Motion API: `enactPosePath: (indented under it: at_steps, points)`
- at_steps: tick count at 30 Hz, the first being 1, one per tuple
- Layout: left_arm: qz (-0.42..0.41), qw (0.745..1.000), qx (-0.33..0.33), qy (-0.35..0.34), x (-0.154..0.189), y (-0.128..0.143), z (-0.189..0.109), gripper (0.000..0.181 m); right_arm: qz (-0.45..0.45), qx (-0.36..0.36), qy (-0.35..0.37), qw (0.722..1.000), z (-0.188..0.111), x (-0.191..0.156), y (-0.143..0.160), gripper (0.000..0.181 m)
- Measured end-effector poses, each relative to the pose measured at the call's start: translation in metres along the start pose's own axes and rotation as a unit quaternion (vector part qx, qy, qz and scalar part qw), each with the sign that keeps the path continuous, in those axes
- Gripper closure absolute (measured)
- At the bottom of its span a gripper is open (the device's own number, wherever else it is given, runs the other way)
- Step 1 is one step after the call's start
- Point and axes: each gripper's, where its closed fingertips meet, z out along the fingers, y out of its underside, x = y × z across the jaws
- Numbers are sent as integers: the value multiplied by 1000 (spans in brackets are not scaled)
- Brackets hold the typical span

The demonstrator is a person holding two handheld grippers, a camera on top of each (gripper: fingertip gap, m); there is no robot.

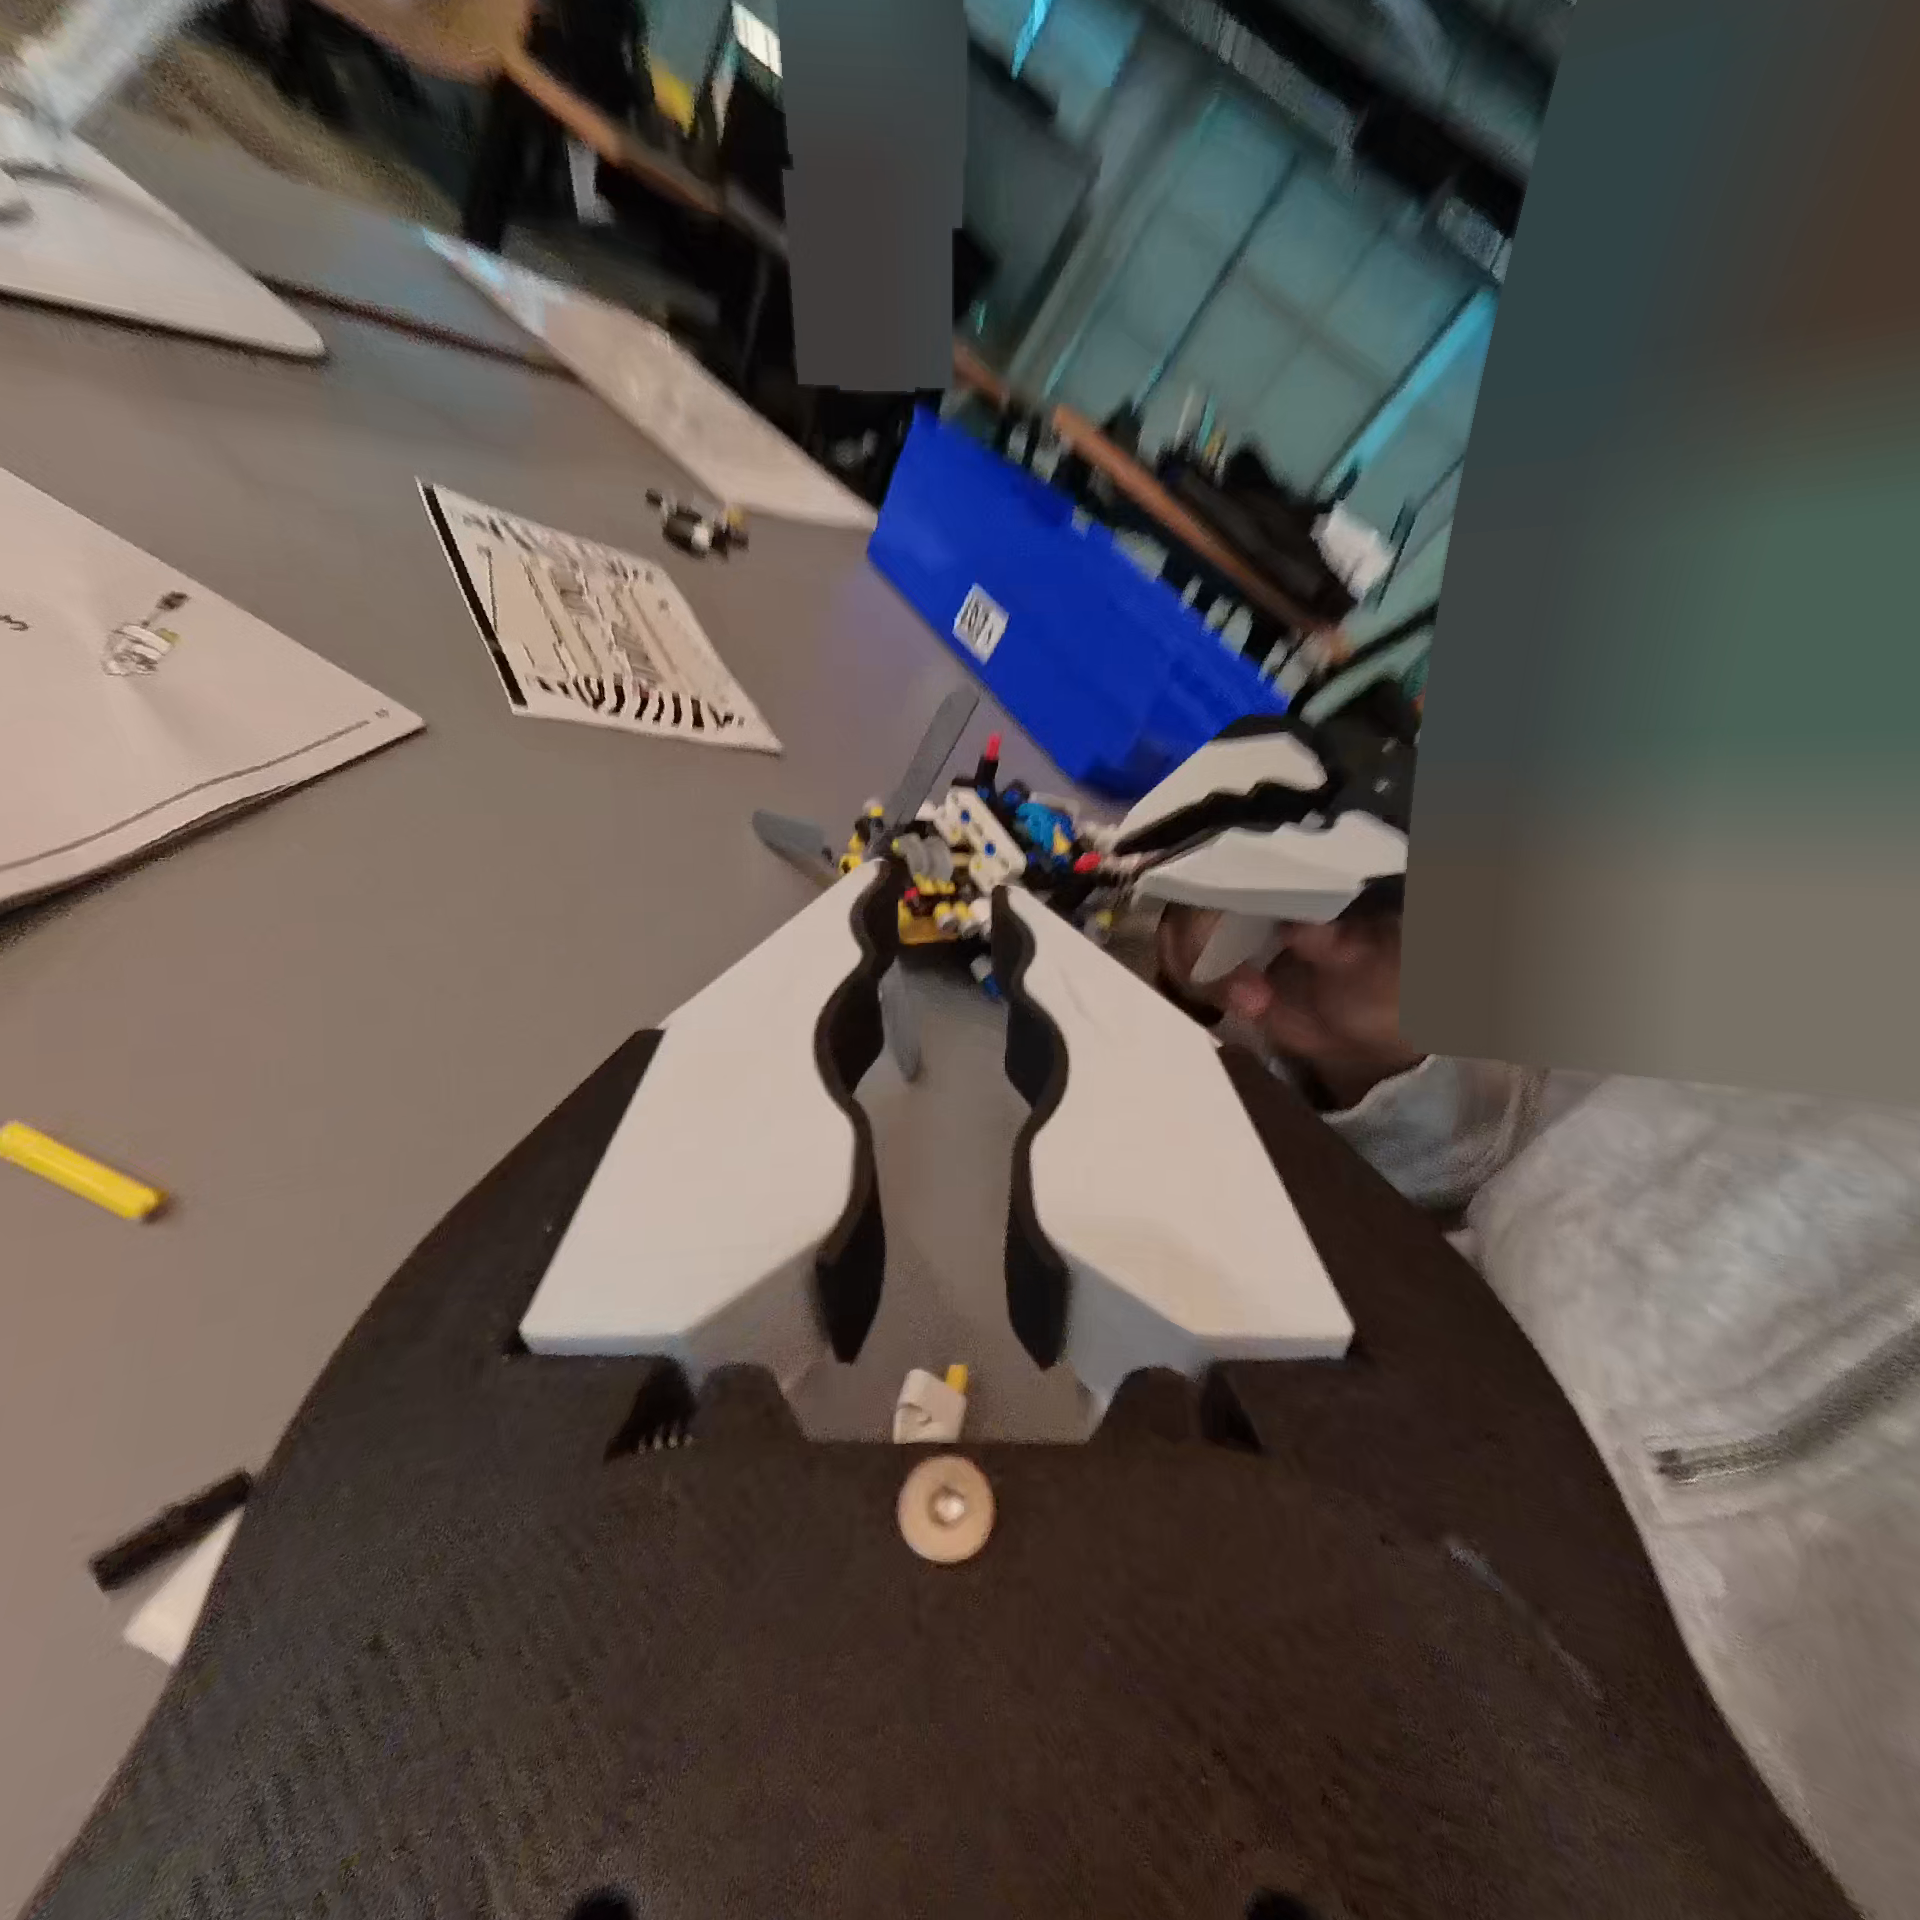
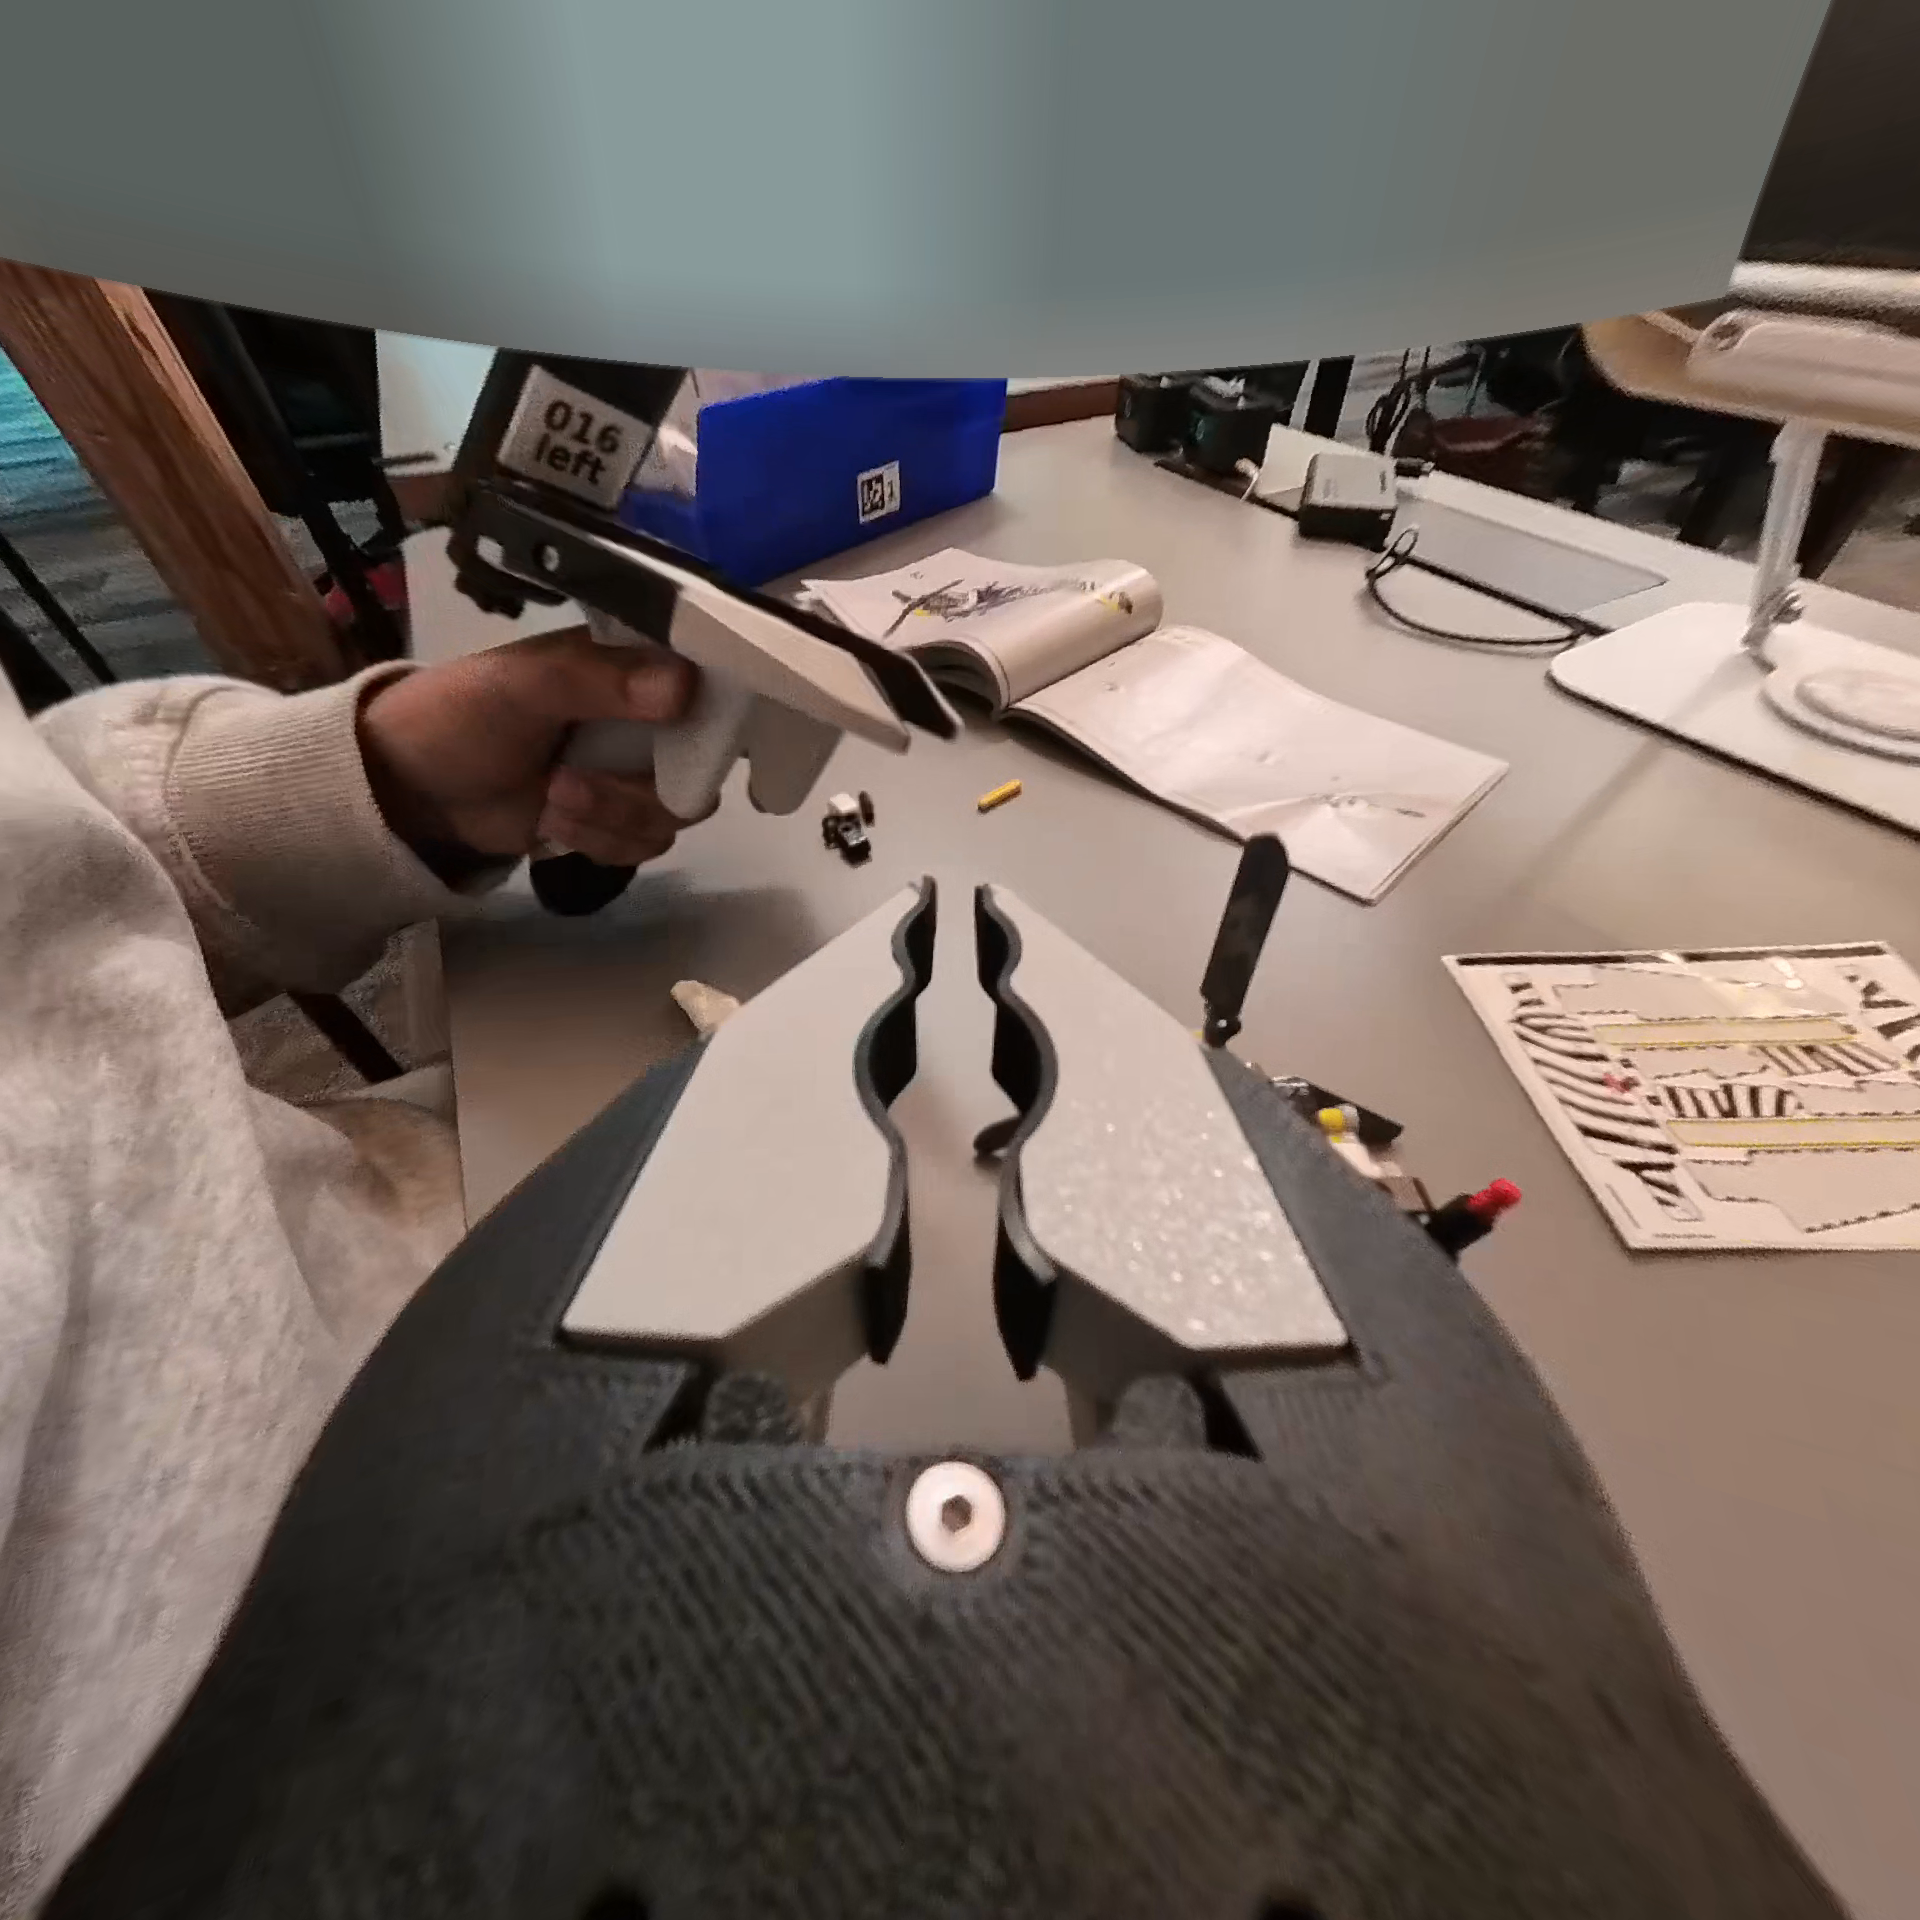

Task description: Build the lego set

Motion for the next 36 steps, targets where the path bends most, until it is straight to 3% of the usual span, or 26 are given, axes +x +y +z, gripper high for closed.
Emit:
enactPosePath:
  at_steps: [3,6,11,15,20,30,34,36]
  points:
    - [53,993,-106,-25,-10,10,20,159,-25,20,3,999,-6,-2,-6,178]
    - [95,980,-172,-20,-18,17,42,158,-58,0,17,998,-10,-1,1,177]
    - [93,964,-247,-9,-40,37,72,158,-94,-138,30,986,-6,2,49,165]
    - [92,955,-281,4,-48,52,84,155,-188,-232,86,951,-13,17,82,180]
    - [109,949,-296,13,-49,55,91,156,-246,-272,152,918,-27,42,90,181]
    - [190,918,-348,25,-45,72,104,151,-165,-257,189,933,-45,68,88,180]
    - [200,911,-359,32,-43,76,104,179,-170,-256,193,932,-48,68,86,178]
    - [200,911,-359,28,-44,76,100,179,-177,-257,196,930,-50,67,85,178]
